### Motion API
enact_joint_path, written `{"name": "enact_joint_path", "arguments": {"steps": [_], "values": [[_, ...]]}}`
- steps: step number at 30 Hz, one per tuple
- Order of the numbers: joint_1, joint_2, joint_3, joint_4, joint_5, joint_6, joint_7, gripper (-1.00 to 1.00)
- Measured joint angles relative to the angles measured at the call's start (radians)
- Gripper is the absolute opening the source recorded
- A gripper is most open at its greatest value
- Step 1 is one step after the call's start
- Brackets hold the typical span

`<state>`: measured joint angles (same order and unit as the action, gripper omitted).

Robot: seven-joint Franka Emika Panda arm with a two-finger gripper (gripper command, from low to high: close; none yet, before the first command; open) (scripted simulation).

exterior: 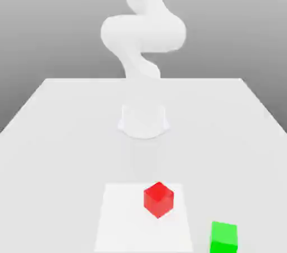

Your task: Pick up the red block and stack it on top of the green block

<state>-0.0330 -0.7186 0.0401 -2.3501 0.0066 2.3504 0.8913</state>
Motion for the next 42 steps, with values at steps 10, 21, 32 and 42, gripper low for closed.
{"name": "enact_joint_path", "arguments": {"steps": [10,21,32,42], "values": [[-0.124,0.377,0.168,-0.220,0.000,0.225,0.440,0.00],[-0.145,0.777,0.217,-0.412,-0.058,0.477,0.881,0.00],[-0.056,0.972,0.092,-0.386,-0.216,0.637,1.006,-1.00],[-0.061,0.769,0.196,-0.353,-0.038,0.400,0.815,-1.00]]}}
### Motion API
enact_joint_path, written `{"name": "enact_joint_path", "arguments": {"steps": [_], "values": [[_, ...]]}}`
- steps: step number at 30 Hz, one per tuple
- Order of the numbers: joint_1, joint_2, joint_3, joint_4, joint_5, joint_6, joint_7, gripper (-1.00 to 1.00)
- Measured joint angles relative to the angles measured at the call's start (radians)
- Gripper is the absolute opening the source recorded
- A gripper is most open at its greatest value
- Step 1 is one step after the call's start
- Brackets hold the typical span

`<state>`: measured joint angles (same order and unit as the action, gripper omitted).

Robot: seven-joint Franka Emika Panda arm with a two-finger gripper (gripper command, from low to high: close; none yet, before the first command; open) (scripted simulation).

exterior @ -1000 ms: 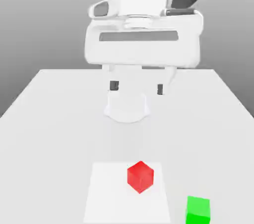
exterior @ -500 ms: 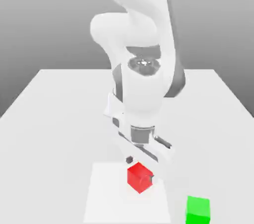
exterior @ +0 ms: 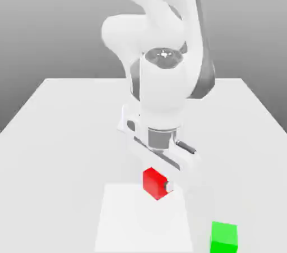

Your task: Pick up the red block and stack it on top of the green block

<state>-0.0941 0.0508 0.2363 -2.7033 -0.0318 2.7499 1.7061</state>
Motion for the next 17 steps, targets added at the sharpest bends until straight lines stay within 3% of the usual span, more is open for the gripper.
{"name": "enact_joint_path", "arguments": {"steps": [9,13,14,17], "values": [[0.082,0.144,0.078,0.311,-0.078,-0.176,-0.210,-1.00],[0.123,0.270,0.040,0.346,-0.154,-0.088,-0.179,-1.00],[0.134,0.296,0.026,0.349,-0.168,-0.066,-0.170,1.00],[0.134,0.296,0.026,0.349,-0.168,-0.066,-0.170,1.00]]}}
